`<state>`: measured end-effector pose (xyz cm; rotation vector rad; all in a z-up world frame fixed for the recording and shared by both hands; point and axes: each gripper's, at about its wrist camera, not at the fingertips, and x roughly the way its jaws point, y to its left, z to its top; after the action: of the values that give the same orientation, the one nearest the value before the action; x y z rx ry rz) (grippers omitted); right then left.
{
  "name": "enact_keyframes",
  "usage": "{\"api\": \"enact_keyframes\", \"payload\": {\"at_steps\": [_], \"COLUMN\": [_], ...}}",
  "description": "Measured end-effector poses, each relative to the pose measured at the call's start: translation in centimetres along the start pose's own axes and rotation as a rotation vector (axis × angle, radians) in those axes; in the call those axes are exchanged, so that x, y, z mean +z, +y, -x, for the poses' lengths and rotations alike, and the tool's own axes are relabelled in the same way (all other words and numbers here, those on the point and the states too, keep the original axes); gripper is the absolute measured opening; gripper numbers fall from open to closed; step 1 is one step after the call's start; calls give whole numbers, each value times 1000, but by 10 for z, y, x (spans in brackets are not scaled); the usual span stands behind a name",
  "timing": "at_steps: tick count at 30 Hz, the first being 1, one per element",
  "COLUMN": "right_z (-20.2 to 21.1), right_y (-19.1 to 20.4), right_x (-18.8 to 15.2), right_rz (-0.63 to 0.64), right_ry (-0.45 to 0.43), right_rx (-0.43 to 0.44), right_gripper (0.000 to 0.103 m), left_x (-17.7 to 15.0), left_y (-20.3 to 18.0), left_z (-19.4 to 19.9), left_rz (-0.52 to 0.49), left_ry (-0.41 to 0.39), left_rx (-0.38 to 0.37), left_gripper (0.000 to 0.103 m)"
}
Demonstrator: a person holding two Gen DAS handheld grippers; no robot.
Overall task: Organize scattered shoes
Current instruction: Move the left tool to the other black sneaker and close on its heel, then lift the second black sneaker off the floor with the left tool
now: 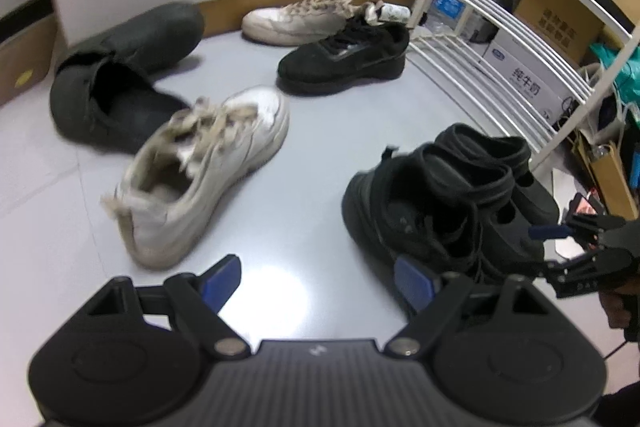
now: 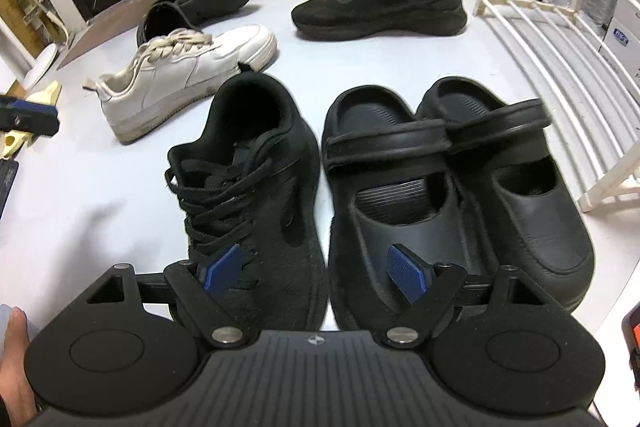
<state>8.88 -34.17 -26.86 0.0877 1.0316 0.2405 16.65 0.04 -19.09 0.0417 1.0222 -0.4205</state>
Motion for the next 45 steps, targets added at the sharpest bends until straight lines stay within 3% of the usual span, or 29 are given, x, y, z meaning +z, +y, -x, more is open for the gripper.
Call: {"api": "enact_keyframes", "payload": {"at_steps": [8,13,22,25,29,38,45], "right_z": [13,20,33,40,46,52,57], "right_y": [-25,-37,-59,-71,-86,-105,-120], "right_x": [-5,-8,-7,-4,-1,-3,-15], "right_rz": [-61,-96,-158,-207,-247,-253,-246], "right_ry": [-36,-52,-100,-127,-155,-167,-135], "right_rx": [-19,-26,-34,-35,-52,-103,-140], "right_gripper": [84,84,84,84,84,84,84], "left_x": [79,136,193,204,223,271,293], "left_y": [-39,-64,-89,-96,-103,-103,-97], "left_z": [-24,-54,-84,-95,-114,-176,-211], "left_rz": [-25,-77,-85,-68,-38,108,184], "left_ry": [-103,-118,-136,-124,-99,-107,-44], "left_rx": [-22,-32,-13,-7,5,-16,-5], "left_gripper": [85,72,69,67,52,50,48]}}
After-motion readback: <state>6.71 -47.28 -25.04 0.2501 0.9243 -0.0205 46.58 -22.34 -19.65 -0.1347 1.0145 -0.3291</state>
